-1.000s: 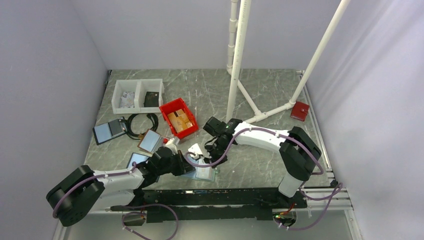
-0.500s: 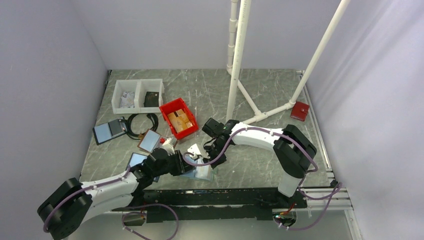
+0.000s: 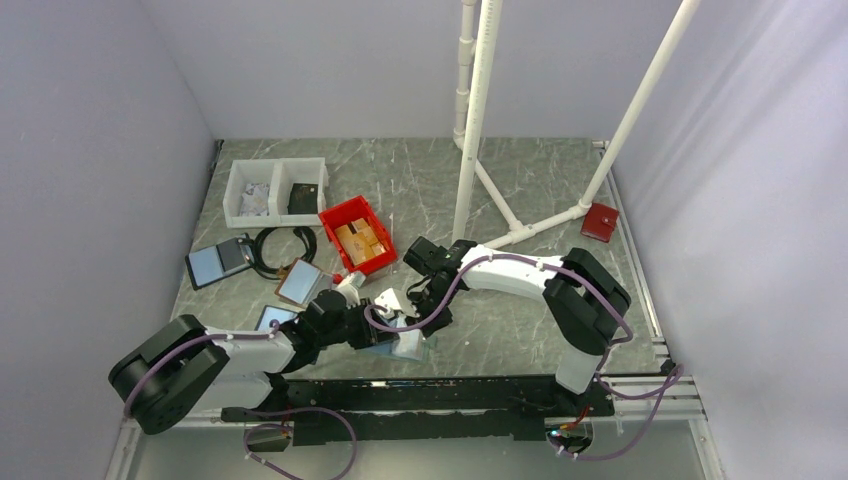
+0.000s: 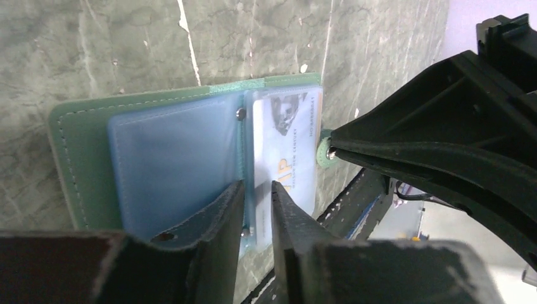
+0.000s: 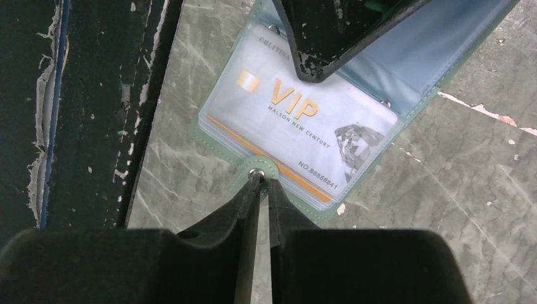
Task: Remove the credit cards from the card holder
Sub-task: Pick up the card holder from the center of the board.
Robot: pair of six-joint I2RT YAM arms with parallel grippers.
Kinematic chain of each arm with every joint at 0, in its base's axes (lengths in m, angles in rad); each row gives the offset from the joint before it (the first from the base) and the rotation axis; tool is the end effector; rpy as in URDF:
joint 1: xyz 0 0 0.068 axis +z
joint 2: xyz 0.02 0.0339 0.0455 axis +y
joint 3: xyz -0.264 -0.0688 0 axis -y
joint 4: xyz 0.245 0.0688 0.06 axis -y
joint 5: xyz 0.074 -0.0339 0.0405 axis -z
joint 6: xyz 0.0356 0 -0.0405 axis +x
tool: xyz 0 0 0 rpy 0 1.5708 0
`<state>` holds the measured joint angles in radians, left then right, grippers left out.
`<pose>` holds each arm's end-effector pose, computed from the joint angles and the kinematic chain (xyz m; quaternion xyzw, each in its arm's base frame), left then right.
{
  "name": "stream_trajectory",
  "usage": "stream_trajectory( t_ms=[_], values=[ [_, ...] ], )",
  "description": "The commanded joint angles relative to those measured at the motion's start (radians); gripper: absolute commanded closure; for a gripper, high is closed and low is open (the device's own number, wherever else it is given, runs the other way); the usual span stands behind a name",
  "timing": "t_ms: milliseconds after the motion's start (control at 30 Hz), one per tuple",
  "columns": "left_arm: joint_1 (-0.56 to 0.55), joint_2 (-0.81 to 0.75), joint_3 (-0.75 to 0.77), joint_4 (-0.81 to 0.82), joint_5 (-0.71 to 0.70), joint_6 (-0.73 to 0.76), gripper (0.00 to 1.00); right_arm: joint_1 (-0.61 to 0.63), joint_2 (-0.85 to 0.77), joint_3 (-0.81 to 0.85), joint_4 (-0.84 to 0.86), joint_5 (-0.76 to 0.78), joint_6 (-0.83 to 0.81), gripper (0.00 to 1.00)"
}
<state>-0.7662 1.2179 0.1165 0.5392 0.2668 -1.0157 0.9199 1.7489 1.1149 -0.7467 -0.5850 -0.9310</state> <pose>0.1266 -0.1349 0.1121 -0.0442 0.8690 -0.4456 0.2105 0.1778 0.2659 0.1747 -0.7780 0.5515 0.2865 0.0925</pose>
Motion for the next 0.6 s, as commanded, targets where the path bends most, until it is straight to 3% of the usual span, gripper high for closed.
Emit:
stream_trajectory(
  t_ms=[0, 67, 167, 267, 333, 567],
  values=[
    [0.003, -0.01, 0.006, -0.089, -0.029, 0.022, 0.8, 0.005, 0.01, 0.002, 0.012, -0.012, 0.004, 0.87],
    [0.002, -0.028, 0.03, -0.208, -0.06, 0.035, 0.88, 0.005, 0.008, 0.002, 0.012, -0.012, 0.004, 0.87],
    [0.004, -0.036, 0.047, -0.282, -0.081, 0.046, 0.9, 0.005, 0.004, 0.005, 0.008, -0.014, 0.004, 0.87],
    [0.002, -0.015, 0.044, -0.279, -0.077, 0.048, 0.91, 0.005, -0.004, 0.008, 0.005, -0.018, 0.003, 0.86],
    [0.002, 0.011, 0.04, -0.262, -0.074, 0.048, 1.0, 0.005, -0.011, 0.009, 0.003, -0.021, 0.002, 0.86],
    [0.003, 0.105, 0.034, -0.187, -0.057, 0.042, 1.0, 0.005, -0.028, 0.004, 0.009, -0.034, -0.001, 0.86]
  ],
)
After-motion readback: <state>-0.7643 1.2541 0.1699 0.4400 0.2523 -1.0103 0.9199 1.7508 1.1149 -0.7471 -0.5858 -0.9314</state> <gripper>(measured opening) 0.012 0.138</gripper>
